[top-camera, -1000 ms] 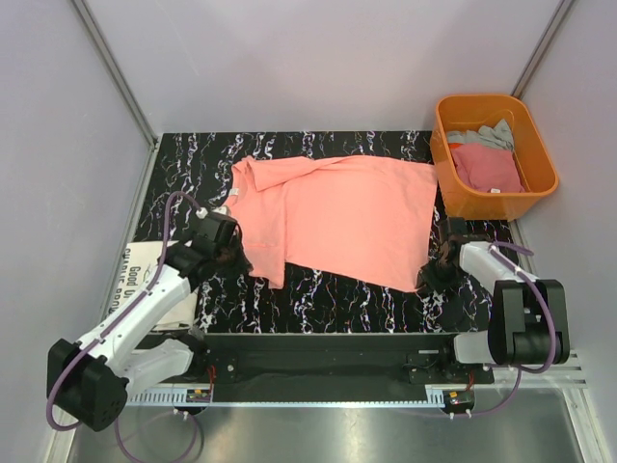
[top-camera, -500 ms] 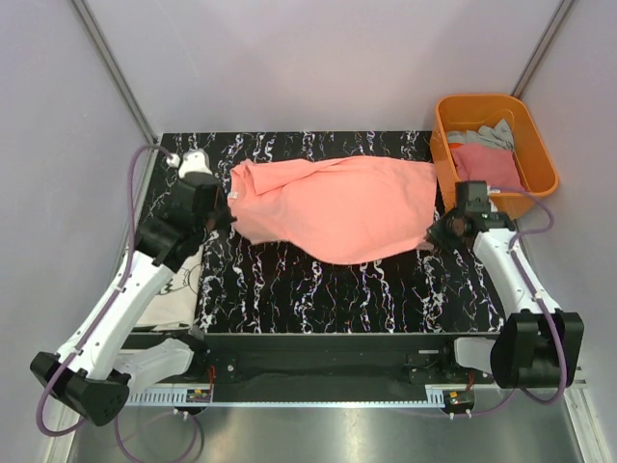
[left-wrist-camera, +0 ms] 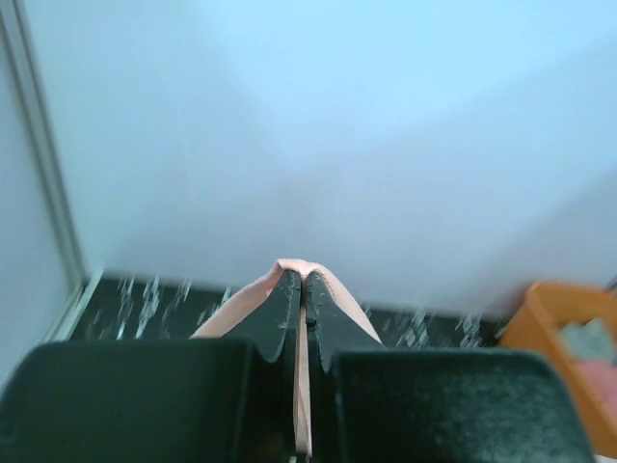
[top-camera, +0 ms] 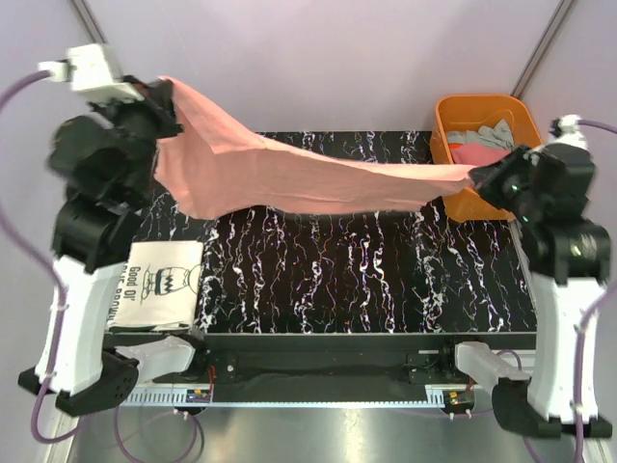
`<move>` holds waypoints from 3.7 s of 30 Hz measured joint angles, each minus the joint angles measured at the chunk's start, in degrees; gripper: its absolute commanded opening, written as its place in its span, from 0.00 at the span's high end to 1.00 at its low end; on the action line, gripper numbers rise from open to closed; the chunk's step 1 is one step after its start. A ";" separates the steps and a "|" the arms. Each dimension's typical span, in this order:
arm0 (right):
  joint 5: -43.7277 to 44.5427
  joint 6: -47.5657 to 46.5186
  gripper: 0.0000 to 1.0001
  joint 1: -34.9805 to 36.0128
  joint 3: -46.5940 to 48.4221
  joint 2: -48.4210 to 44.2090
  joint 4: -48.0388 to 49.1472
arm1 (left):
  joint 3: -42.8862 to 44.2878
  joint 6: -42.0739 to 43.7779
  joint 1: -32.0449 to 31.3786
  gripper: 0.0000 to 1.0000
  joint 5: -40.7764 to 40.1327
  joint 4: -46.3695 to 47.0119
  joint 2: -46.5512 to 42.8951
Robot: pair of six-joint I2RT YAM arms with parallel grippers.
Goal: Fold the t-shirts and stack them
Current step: Flatten the tshirt out, then fold the tshirt
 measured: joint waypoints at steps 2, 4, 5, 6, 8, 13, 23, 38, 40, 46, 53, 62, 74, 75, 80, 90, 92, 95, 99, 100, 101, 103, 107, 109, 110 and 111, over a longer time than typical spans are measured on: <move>-0.26 -1.84 1.00 -0.02 3.98 -3.72 -1.27 | 2.62 1.44 0.00 1.00 2.29 2.38 -1.92; -0.48 -3.34 1.00 -0.02 7.34 -7.63 -1.42 | 5.77 2.45 0.00 1.00 4.85 4.22 -4.17; -0.79 -3.87 1.00 -0.02 8.61 -9.05 -1.38 | 7.74 2.73 0.00 1.00 6.19 4.83 -5.18; -1.29 -4.44 1.00 -0.02 9.97 -11.21 -1.36 | 9.49 2.91 0.00 1.00 7.54 5.57 -6.21; -1.97 -5.31 1.00 0.00 12.28 -15.41 -1.36 | 12.52 3.17 0.00 1.00 10.14 7.08 -8.33; -3.28 -5.16 1.00 0.00 13.64 -23.17 -1.38 | 15.78 4.50 0.00 1.00 12.66 10.10 -13.62; -0.72 -0.35 1.00 0.00 5.62 -16.35 -4.00 | 6.16 10.84 0.00 1.00 8.22 15.63 -8.20; 17.53 -0.66 1.00 0.00 -27.41 8.17 13.84 | -12.68 17.25 3.72 1.00 -3.13 31.56 43.15; 19.89 -2.47 1.00 -0.17 -27.47 14.62 17.86 | -10.29 15.80 3.89 1.00 -3.21 31.65 48.63; 22.51 -6.27 1.00 -2.51 -26.60 24.92 24.04 | -4.31 9.94 3.93 1.00 -2.25 32.04 57.61; 22.18 -8.68 1.00 -2.84 -26.56 26.27 25.94 | -6.69 6.12 3.93 1.00 -1.36 32.33 54.88; 18.58 -7.69 1.00 -2.84 -26.69 26.01 24.39 | -14.78 1.68 4.11 1.00 -0.31 23.54 43.28; 14.80 -7.17 1.00 -2.84 -27.74 21.46 16.81 | -20.63 -5.53 4.72 1.00 6.34 8.72 29.42; 14.51 -7.13 1.00 -2.84 -27.96 21.14 16.48 | -21.33 -5.92 4.74 1.00 6.86 7.52 28.74; 12.85 -6.71 1.00 -2.84 -30.03 20.48 15.45 | -23.71 -7.04 5.33 1.00 8.94 2.12 27.12; 11.63 -6.56 1.00 -2.84 -32.79 20.48 13.70 | -26.51 -7.21 8.07 1.00 11.50 -3.80 26.14; 11.72 -6.56 1.00 -2.84 -33.00 20.57 13.66 | -26.58 -7.21 8.79 1.00 12.31 -4.72 26.14; 12.02 -6.58 1.00 -2.84 -33.03 21.22 13.68 | -26.77 -7.21 9.38 1.00 13.79 -5.75 26.14; 12.94 -6.75 1.00 -2.84 -33.03 22.51 13.68 | -26.77 -7.23 9.51 1.00 16.15 -6.43 26.18; 13.31 -6.78 1.00 -2.86 -33.03 22.75 13.70 | -26.77 -7.28 9.51 1.00 16.76 -6.51 26.27; 13.55 -6.80 1.00 -2.93 -33.03 23.04 13.70 | -26.77 -7.43 9.51 1.00 17.59 -6.58 26.40; 13.79 -6.80 1.00 -3.08 -33.00 23.65 13.70 | -26.77 -7.87 9.49 1.00 18.95 -6.60 26.82; 13.79 -6.75 1.00 -3.17 -31.80 25.24 13.53 | -26.77 -8.81 9.51 1.00 20.59 -7.02 27.52; 13.79 -6.69 1.00 -3.17 -30.49 25.75 13.46 | -26.64 -9.20 9.49 1.00 20.72 -7.06 27.58; 13.68 -6.69 1.00 -3.17 -29.68 25.79 13.42 | -26.34 -9.38 9.49 1.00 20.72 -7.28 27.63; 13.55 -6.67 1.00 -3.17 -28.81 25.81 13.35 | -25.88 -9.57 9.49 1.00 20.70 -7.39 27.63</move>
